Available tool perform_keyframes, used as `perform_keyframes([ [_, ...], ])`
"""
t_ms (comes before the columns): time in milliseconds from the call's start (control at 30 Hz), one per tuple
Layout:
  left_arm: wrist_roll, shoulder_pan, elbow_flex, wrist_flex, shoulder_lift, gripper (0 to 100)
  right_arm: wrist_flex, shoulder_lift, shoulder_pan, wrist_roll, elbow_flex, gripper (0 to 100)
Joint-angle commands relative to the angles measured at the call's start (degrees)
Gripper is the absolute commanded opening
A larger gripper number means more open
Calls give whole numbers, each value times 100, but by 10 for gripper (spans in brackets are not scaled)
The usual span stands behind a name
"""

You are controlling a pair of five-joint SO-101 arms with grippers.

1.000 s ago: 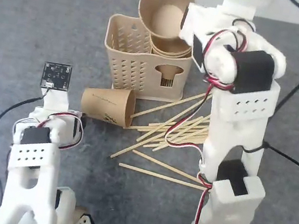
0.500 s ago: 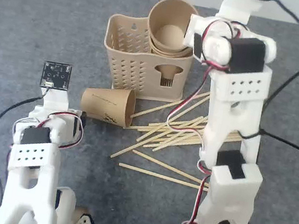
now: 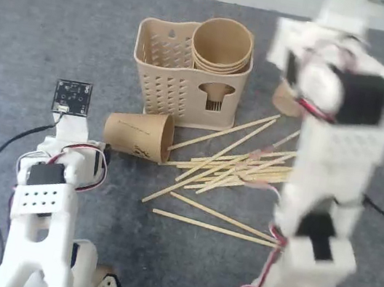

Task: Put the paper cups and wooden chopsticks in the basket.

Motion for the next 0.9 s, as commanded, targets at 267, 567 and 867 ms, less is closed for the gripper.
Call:
perform_keyframes([
  [267,211,0,-268,308,-193,203,-1226,-4075,2167,607,7393,54],
  [567,378,9,-857,651,-193,203,-4163,-5103,2941,1424,12053,53],
  [867,510,1204,-1191,1187,-193,203,-4980,-5103,2914,1582,13116,58],
])
